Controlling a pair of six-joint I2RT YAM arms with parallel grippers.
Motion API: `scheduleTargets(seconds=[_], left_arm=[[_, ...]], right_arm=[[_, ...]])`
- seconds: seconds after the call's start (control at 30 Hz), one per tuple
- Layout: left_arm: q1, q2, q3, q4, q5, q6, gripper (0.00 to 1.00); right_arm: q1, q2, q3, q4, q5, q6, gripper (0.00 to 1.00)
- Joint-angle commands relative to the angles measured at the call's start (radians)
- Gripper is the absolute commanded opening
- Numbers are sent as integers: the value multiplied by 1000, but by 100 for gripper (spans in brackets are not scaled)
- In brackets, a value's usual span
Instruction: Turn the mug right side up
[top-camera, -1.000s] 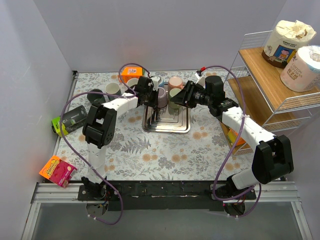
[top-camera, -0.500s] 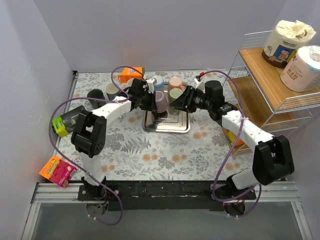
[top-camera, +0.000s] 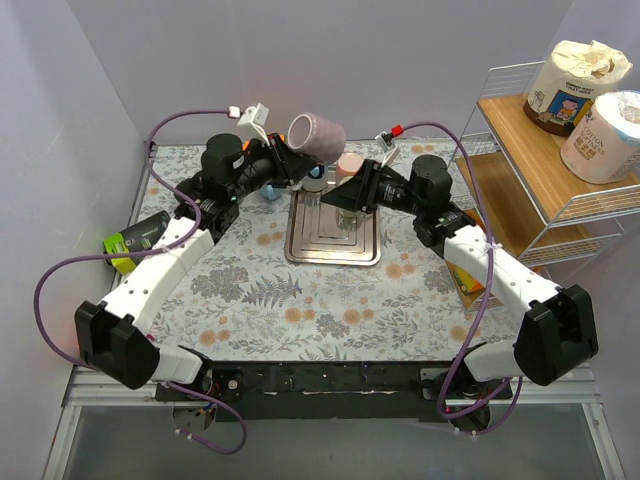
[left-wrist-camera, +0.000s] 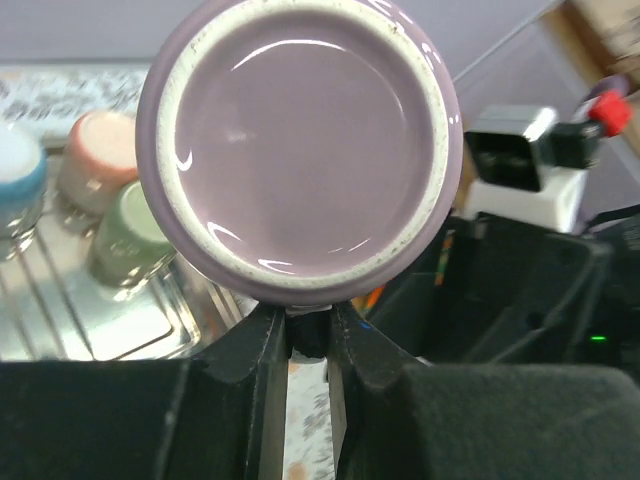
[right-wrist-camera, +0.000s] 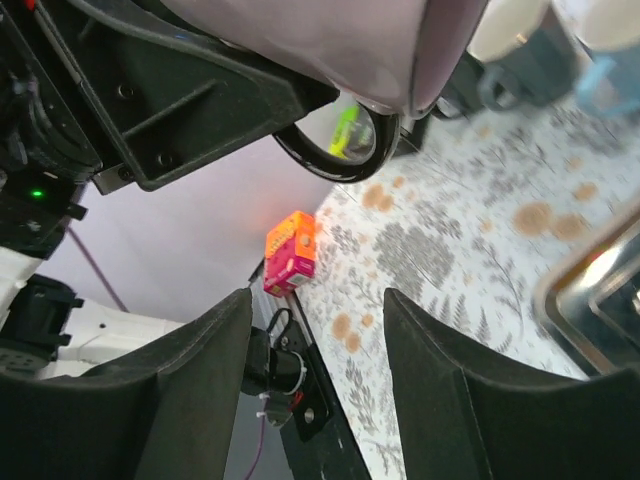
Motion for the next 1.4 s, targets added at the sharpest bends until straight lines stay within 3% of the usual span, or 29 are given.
scheduleTargets(seconds=[0.0, 0.17, 0.3, 0.5, 0.63, 0.83, 1.37], left_arm=[[-3, -104, 17, 188, 56, -151, 0], [-3, -120, 49, 232, 116, -204, 0], [-3, -136, 54, 272, 130, -220, 0], [-3, -145, 46, 297, 153, -234, 0], [-1, -163, 26, 317, 139, -241, 0], [-1, -174, 11, 337, 151, -264, 0], [-1, -203, -38, 367, 154, -287, 0]], right_arm=[[26, 2, 91, 229, -31, 20, 63], [30, 17, 88, 531, 5, 143, 63], [31, 85, 137, 604, -11, 203, 62], [32, 119, 124, 717, -2, 275, 52], [32, 132, 94, 809, 28, 324, 54], [32, 152, 90, 822, 54, 346, 58], [32, 162, 90, 812, 104, 349, 57]])
